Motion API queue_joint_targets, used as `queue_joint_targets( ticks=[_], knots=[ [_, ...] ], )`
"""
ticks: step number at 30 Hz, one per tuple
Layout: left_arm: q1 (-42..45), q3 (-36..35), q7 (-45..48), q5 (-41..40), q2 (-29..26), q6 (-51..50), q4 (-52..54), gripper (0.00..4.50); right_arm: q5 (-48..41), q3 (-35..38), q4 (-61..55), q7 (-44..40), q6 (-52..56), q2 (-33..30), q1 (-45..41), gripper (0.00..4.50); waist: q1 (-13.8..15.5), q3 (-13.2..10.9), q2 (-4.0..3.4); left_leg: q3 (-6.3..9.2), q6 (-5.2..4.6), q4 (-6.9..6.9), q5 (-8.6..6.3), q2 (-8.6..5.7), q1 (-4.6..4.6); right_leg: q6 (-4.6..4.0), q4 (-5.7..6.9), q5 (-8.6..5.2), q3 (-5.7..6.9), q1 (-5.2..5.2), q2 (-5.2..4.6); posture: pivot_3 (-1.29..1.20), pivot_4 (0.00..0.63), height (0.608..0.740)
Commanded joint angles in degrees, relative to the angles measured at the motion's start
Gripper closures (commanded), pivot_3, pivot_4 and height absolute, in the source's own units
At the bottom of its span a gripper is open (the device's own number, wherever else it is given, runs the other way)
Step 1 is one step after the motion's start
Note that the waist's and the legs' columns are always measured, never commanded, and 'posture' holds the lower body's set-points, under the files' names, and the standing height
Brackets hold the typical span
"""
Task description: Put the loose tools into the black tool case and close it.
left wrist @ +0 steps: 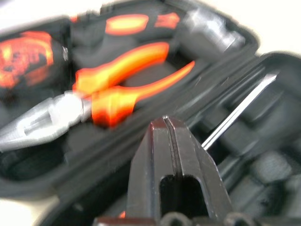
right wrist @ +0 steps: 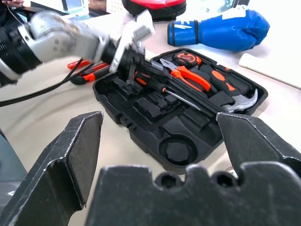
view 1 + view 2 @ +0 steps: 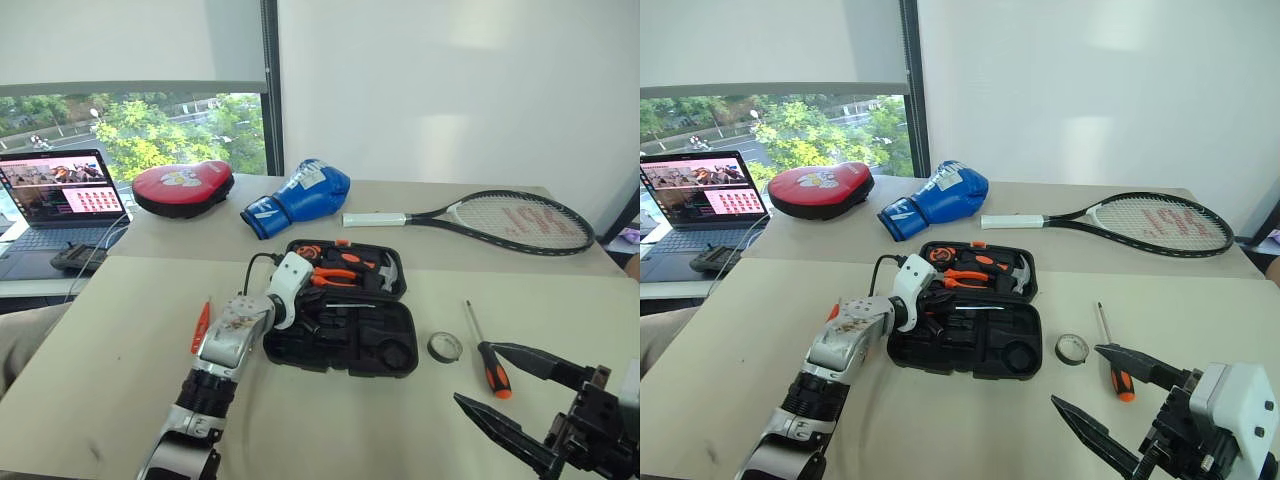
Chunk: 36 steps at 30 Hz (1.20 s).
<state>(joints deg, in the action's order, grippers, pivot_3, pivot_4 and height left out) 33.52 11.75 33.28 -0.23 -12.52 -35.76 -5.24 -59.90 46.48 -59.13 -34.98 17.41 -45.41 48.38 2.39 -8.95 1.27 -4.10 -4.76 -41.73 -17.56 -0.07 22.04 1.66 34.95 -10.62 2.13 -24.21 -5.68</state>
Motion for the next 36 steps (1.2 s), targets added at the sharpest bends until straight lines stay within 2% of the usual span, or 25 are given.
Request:
queue_joint_targets(
  ticks=[1, 6, 10, 12, 15, 16, 18, 19, 21, 22, 23, 25, 29, 30, 31, 33, 36],
  knots=[
    [-4.2, 7.1, 0.5, 4.5, -2.1, 3.0, -4.8, 4.49, -2.1, 2.2, -0.9, 1.4, 1.0, -1.4, -0.4, 0.00, 0.0, 0.5, -0.15, -0.01, -0.02, 0.01, -0.01, -0.01, -0.04, -0.01, -0.01, -0.02, 0.00, 0.04, -0.05, 0.00, 0.150, 0.740],
    [-5.5, 11.9, -3.4, 10.8, -2.8, 18.2, -12.2, 4.49, 0.7, 0.5, 2.0, 8.1, 8.0, -5.6, -4.9, 0.00, 0.1, 1.5, -0.07, -0.03, -0.10, 0.06, -0.08, -0.02, -0.34, -0.53, -0.02, -0.41, 0.07, 0.11, -0.61, 0.00, 0.150, 0.740],
    [-6.8, 12.4, -4.9, 12.1, -2.1, 26.4, -16.2, 4.49, 1.7, -1.6, 3.9, 11.9, 11.6, -7.2, -9.9, 0.00, 0.6, 1.8, -0.39, -0.03, -0.11, 0.06, -0.09, -0.05, -0.54, -0.41, -0.05, -0.49, 0.07, 0.23, -0.76, 0.00, 0.150, 0.740],
    [-7.1, 8.4, -4.6, 7.9, -0.4, 28.5, -14.9, 4.49, 3.9, -2.9, 4.5, 13.7, 13.2, -8.0, -12.6, 0.00, 0.6, 2.0, -0.60, -0.05, -0.12, 0.08, -0.10, -0.04, -0.56, -0.16, -0.05, -0.64, 0.07, 0.25, -0.76, 0.00, 0.150, 0.740],
    [-6.7, 0.3, 0.1, -3.0, 1.9, 26.0, -9.0, 4.49, 4.6, -5.2, 6.1, 17.0, 18.1, -9.9, -16.2, 0.00, 0.3, 2.1, -0.70, -0.11, -0.16, 0.09, -0.12, -0.05, -0.46, -0.23, 0.01, -0.60, 0.04, 0.22, -0.80, 0.00, 0.150, 0.740],
    [-6.3, -2.6, 5.1, -9.6, 0.4, 19.7, -4.6, 4.49, 0.0, -5.9, 7.9, 18.7, 20.6, -10.7, -17.7, 0.00, 0.3, 2.1, -0.70, -0.11, -0.16, 0.09, -0.11, -0.05, -0.24, -0.40, 0.04, -0.49, 0.05, 0.11, -0.79, 0.00, 0.150, 0.740],
    [-5.9, -5.7, 13.6, -18.3, -4.3, 10.2, 2.4, 4.49, -0.5, -7.5, 10.1, 21.6, 25.9, -13.5, -20.8, 0.00, -0.2, 1.7, -0.58, -0.07, -0.11, 0.09, -0.06, -0.03, 0.00, -0.42, 0.07, -0.44, 0.11, -0.07, -0.74, 0.00, 0.150, 0.740],
    [-6.1, -6.1, 17.6, -21.8, -7.1, 6.2, 5.5, 4.24, 1.3, -8.2, 10.9, 23.0, 28.9, -15.4, -21.7, 0.00, -0.5, 1.6, -0.48, -0.03, -0.02, 0.10, -0.02, 0.02, 0.16, -0.47, 0.11, -0.46, 0.14, -0.20, -0.64, 0.00, 0.150, 0.740],
    [-6.1, -6.9, 23.1, -27.0, -12.2, 0.9, 10.5, 3.80, -0.5, -9.9, 14.6, 26.0, 33.7, -16.7, -24.7, 0.00, -1.1, 1.5, -0.33, -0.03, 0.11, 0.12, 0.06, 0.03, 0.34, -0.57, 0.12, -0.46, 0.18, -0.43, -0.44, 0.00, 0.150, 0.740],
    [-6.0, -7.1, 28.8, -30.3, -16.6, -1.5, 13.0, 3.30, -1.7, -11.8, 17.4, 27.7, 35.9, -16.8, -27.4, 0.00, -1.1, 1.4, -0.26, -0.03, 0.15, 0.15, 0.09, 0.03, 0.31, -0.57, 0.12, -0.47, 0.19, -0.42, -0.31, 0.00, 0.150, 0.740],
    [-5.5, -7.4, 32.8, -32.6, -20.3, -3.5, 14.8, 3.07, -1.7, -14.2, 19.7, 28.4, 38.1, -17.4, -29.8, 0.00, -1.2, 1.4, -0.24, -0.01, 0.16, 0.19, 0.09, 0.02, 0.29, -0.61, 0.11, -0.50, 0.19, -0.39, -0.27, 0.00, 0.150, 0.740],
    [-4.8, -7.6, 36.9, -36.3, -25.1, -7.7, 17.8, 2.34, -1.6, -17.1, 23.2, 29.2, 41.6, -17.5, -33.1, 0.00, -1.1, 1.3, -0.27, -0.02, 0.11, 0.26, 0.07, -0.06, 0.25, -0.70, 0.05, -0.59, 0.18, -0.32, -0.21, 0.00, 0.150, 0.740],
    [-4.5, -7.1, 37.3, -38.4, -28.6, -10.0, 23.2, 0.95, -0.4, -20.9, 28.5, 27.8, 45.7, -17.1, -38.2, 0.00, -0.5, 1.1, -0.30, -0.02, -0.13, 0.23, -0.07, -0.17, 0.26, -0.61, -0.06, -0.67, 0.16, -0.24, -0.24, 0.00, 0.150, 0.740],
    [-3.6, -7.3, 37.2, -38.5, -29.1, -10.2, 23.6, 0.75, 0.1, -24.1, 31.5, 28.3, 47.6, -16.5, -42.3, 0.00, -0.4, 1.1, -0.28, -0.03, -0.16, 0.21, -0.09, -0.18, 0.27, -0.60, -0.08, -0.67, 0.15, -0.21, -0.24, 0.00, 0.150, 0.740],
    [-3.0, -7.7, 36.3, -39.3, -29.1, -11.6, 24.4, 0.29, 0.8, -26.4, 34.3, 28.3, 48.7, -16.0, -45.1, 0.00, -0.5, 1.0, -0.17, -0.03, -0.18, 0.20, -0.10, -0.19, 0.27, -0.59, -0.10, -0.67, 0.14, -0.21, -0.24, 0.00, 0.150, 0.740],
    [-2.1, -7.7, 35.5, -39.9, -29.5, -12.8, 25.6, 0.12, 2.9, -30.2, 39.1, 28.3, 50.9, -14.9, -50.4, 0.00, -1.0, 0.9, -0.03, -0.05, -0.18, 0.10, -0.10, -0.18, 0.27, -0.55, -0.10, -0.63, 0.12, -0.17, -0.16, 0.00, 0.150, 0.740],
    [-1.7, -7.5, 31.7, -40.2, -28.2, -14.2, 27.7, 0.00, 8.5, -34.9, 44.7, 25.4, 50.7, -15.3, -54.0, 0.81, -1.0, 0.9, -0.10, -0.04, -0.17, 0.12, -0.10, -0.17, 0.25, -0.52, -0.08, -0.61, 0.10, -0.17, -0.14, 0.00, 0.150, 0.740]
  ],
)
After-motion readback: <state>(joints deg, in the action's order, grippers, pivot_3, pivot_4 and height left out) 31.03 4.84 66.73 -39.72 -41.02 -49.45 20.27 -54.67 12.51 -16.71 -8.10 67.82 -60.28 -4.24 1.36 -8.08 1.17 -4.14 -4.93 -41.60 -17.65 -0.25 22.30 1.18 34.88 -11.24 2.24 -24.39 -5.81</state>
